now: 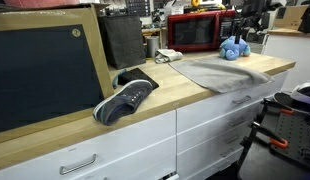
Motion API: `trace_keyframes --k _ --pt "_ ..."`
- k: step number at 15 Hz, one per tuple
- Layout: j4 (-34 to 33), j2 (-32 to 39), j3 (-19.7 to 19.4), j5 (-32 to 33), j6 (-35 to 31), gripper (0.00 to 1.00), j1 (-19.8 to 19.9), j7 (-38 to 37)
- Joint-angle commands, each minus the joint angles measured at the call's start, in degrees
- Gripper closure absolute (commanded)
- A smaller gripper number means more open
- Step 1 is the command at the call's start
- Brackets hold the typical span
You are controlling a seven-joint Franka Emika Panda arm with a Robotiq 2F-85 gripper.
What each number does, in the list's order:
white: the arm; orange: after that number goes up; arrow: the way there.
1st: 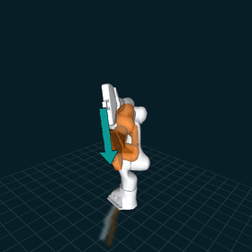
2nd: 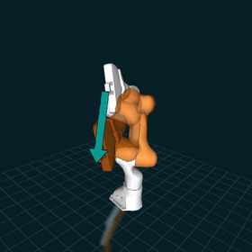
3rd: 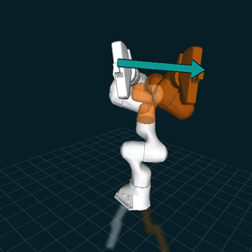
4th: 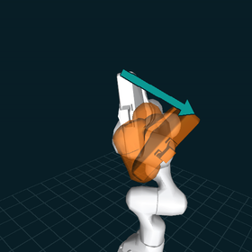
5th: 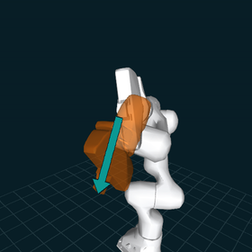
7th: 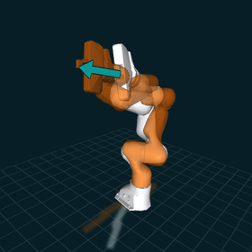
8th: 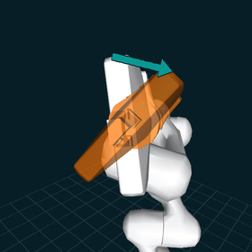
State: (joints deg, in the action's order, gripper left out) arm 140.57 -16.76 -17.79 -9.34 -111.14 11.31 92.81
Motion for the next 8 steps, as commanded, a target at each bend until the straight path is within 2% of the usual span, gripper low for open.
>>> trace_keyframes --k 1,2,4,8 --pt "-0.92 2.18 1.02 -3.81 -4.53 0.0 -1.62 -4.2" --pt "-0.19 2.47 1.59 -3.83 -5.79 0.25 -2.11 -5.43" --pt "2.04 2.54 2.94 -3.89 -9.62 0.34 -3.11 -7.65" --pt "7.4 1.42 5.79 -4.89 -17.37 0.66 -5.63 -11.24"
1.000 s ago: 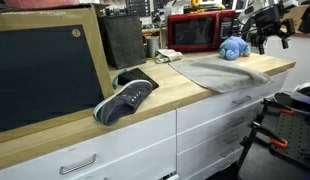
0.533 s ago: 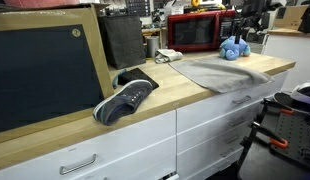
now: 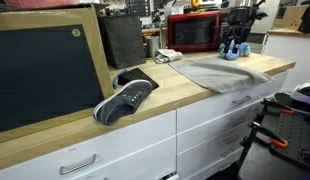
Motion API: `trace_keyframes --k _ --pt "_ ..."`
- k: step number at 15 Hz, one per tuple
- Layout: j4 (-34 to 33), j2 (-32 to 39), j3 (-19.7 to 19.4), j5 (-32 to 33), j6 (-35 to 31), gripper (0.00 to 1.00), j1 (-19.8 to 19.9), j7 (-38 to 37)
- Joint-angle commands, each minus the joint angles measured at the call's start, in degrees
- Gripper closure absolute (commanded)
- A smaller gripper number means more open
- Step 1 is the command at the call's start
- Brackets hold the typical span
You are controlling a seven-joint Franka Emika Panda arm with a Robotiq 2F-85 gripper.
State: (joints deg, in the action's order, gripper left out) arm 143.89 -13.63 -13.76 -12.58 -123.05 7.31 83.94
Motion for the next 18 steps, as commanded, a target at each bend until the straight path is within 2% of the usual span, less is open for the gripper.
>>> trace_keyframes --k 1,2,5,12,13,18 --pt "5.59 -2.26 2.47 -2.08 -7.4 0.73 -2.43 -2.87" --pt "7.06 -2.6 3.2 -2.44 -9.28 0.82 -3.23 -3.31" --pt "10.78 -3.29 4.89 -2.86 -13.81 1.0 -5.34 -4.88" --pt "18.04 -2.82 6.61 -5.2 -25.53 1.0 -10.99 -5.99" --pt "15.47 -0.3 6.4 -6.27 -26.27 1.0 -12.17 -5.69" --pt "15.63 1.63 6.34 -9.59 -32.41 1.0 -15.93 -4.59"
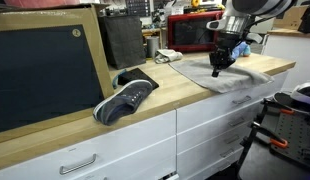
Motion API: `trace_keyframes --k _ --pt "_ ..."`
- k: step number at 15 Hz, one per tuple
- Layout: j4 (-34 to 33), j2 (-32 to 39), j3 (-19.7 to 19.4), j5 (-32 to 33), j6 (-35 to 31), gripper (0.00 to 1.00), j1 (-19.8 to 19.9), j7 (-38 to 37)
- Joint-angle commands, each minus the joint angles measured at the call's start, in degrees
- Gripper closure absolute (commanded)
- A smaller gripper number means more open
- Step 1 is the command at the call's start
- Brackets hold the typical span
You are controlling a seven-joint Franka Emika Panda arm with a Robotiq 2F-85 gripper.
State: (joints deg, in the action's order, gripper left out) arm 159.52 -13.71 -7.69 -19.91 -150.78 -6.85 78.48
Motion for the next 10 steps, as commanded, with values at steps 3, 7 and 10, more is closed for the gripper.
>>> trace_keyframes --k 3,7,10 --pt "0.0 4.32 0.26 -0.9 -8.1 1.0 -1.69 0.55" --pt "-0.01 8.76 0.7 -0.23 -11.92 1.0 -0.68 0.53" --pt "-0.23 10.36 0.82 -1.92 -12.89 1.0 -2.03 0.69"
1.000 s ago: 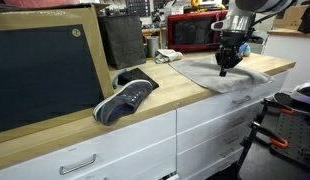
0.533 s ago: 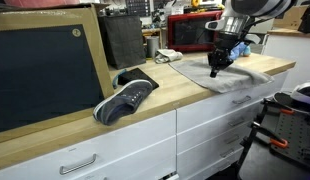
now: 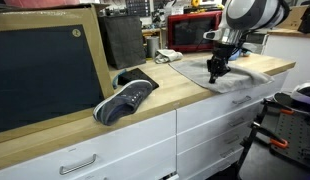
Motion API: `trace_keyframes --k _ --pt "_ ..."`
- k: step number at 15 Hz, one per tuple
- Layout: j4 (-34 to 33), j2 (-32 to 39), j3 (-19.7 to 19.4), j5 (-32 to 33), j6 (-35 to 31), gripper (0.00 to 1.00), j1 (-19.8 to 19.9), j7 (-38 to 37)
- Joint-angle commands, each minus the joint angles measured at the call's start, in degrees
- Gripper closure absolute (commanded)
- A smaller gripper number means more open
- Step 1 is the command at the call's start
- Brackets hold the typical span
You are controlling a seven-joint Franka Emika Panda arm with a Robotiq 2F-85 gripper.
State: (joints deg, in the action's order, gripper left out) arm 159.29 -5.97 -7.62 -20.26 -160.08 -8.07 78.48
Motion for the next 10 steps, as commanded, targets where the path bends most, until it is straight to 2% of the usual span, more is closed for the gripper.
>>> trace_keyframes --k 1,10 --pt "-0.02 2.5 1.05 -2.13 -3.3 1.0 -1.25 0.42" --pt "-0.37 1.63 4.88 -7.48 -2.4 1.0 -4.87 0.34"
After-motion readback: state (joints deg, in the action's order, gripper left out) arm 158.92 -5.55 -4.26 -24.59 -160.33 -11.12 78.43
